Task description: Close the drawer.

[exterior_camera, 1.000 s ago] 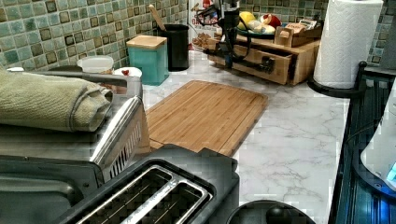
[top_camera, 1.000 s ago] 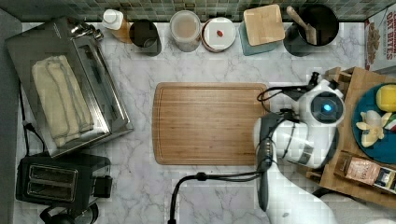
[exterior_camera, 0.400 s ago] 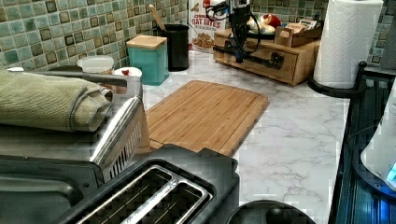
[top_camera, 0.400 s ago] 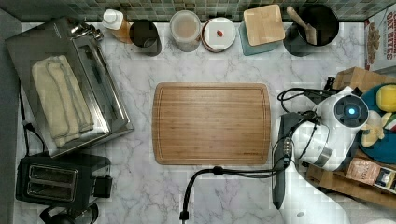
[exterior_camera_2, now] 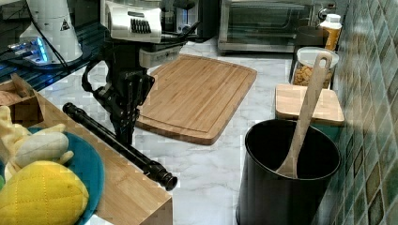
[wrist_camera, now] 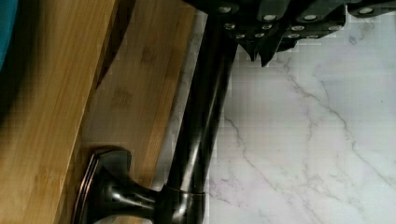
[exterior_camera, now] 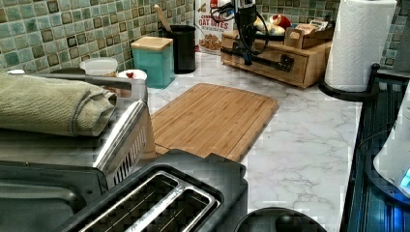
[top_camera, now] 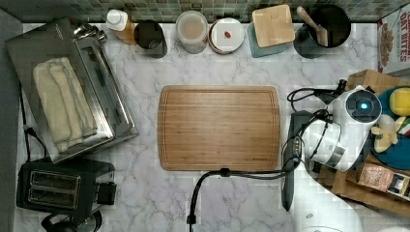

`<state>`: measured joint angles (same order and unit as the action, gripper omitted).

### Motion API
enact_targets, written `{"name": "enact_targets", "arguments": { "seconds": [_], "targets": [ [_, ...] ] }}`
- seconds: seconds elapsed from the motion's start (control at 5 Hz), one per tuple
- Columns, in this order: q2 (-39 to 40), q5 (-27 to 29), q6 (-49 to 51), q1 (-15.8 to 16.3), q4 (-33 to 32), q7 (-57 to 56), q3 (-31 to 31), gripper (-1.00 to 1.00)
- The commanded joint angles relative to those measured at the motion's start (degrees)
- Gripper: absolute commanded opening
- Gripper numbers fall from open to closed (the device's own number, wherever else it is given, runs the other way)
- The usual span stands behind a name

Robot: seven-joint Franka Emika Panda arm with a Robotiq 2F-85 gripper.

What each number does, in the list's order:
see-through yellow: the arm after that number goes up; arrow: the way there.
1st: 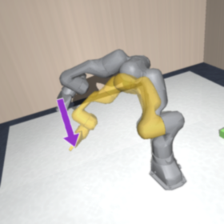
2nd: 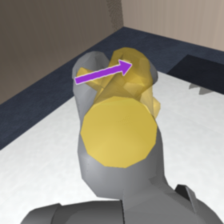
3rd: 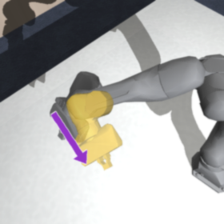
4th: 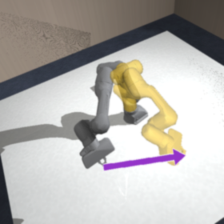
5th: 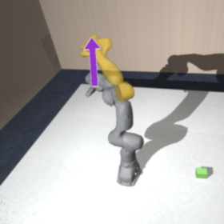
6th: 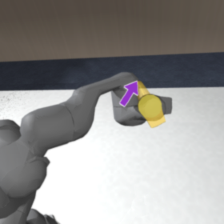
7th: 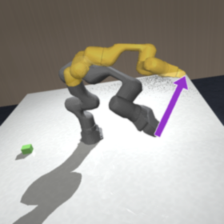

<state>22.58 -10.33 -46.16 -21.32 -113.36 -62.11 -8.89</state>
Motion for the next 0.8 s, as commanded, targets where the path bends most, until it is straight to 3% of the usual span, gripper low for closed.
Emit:
{"name": "enact_targets", "arguments": {
  "seconds": [0.2,0.8],
  "targets": [
    [-1.22,-1.48,1.45,-7.43,6.58,2.85,-10.45,-1.0],
    [-1.16,-1.27,1.43,-7.06,6.58,2.73,-10.84,-1.0]
  ]
}}
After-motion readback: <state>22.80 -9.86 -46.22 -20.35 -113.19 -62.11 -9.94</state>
